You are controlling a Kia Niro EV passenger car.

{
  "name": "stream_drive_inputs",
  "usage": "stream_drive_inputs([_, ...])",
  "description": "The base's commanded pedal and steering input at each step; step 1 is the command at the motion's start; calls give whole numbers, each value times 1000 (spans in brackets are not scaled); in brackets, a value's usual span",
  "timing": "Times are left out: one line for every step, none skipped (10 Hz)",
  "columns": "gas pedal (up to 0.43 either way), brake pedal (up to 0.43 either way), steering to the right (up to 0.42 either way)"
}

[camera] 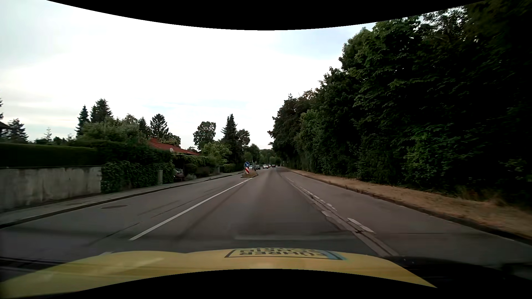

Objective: Follow the waypoints while adhering to traffic rules and regulations

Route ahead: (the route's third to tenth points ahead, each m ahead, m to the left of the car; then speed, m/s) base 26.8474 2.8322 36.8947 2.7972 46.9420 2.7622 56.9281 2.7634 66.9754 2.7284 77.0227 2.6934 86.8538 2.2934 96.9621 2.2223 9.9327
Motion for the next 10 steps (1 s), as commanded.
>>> stream_drive_inputs([87,0,-4])
stream_drive_inputs([98,0,-4])
stream_drive_inputs([98,0,-4])
stream_drive_inputs([98,0,-3])
stream_drive_inputs([98,0,-2])
stream_drive_inputs([98,0,-2])
stream_drive_inputs([98,0,-2])
stream_drive_inputs([98,0,-2])
stream_drive_inputs([98,0,-2])
stream_drive_inputs([98,0,-1])
